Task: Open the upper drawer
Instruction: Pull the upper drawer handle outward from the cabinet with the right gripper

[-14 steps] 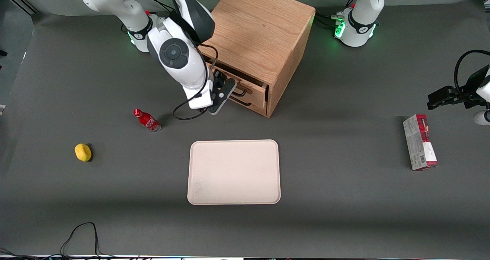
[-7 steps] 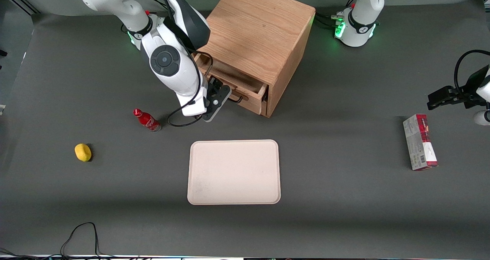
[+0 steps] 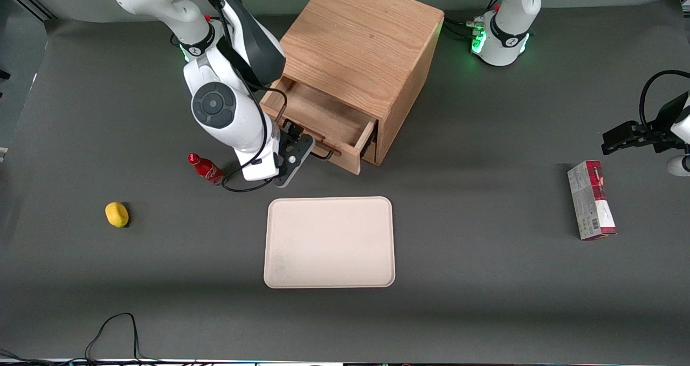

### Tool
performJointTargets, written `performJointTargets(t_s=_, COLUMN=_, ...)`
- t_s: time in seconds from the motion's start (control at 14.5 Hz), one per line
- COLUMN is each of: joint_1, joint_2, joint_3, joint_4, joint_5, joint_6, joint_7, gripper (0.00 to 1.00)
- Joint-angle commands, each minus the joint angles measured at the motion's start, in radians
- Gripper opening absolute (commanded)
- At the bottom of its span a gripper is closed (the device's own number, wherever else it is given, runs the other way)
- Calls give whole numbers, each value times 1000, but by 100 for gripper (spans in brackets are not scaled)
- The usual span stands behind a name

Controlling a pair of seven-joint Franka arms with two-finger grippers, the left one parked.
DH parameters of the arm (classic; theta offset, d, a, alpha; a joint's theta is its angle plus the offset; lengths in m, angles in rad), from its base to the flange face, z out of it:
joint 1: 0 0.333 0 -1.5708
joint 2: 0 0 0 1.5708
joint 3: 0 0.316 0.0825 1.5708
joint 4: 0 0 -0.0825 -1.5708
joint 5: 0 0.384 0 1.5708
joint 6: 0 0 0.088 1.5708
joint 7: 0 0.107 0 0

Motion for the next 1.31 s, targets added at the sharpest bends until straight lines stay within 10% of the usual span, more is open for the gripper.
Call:
performJointTargets(t_s=0.0, joint_1=-7, joint_2=48, joint_3=1, joint_4=70, joint_5=-1, joint_6=-30, joint_7=-26, gripper=100)
performJointTargets(t_s=1.24, joint_1=-87, joint_2=157, joint_3=1, joint_4=225, joint_5=-3, joint_6=-109, joint_7=-19, gripper=100)
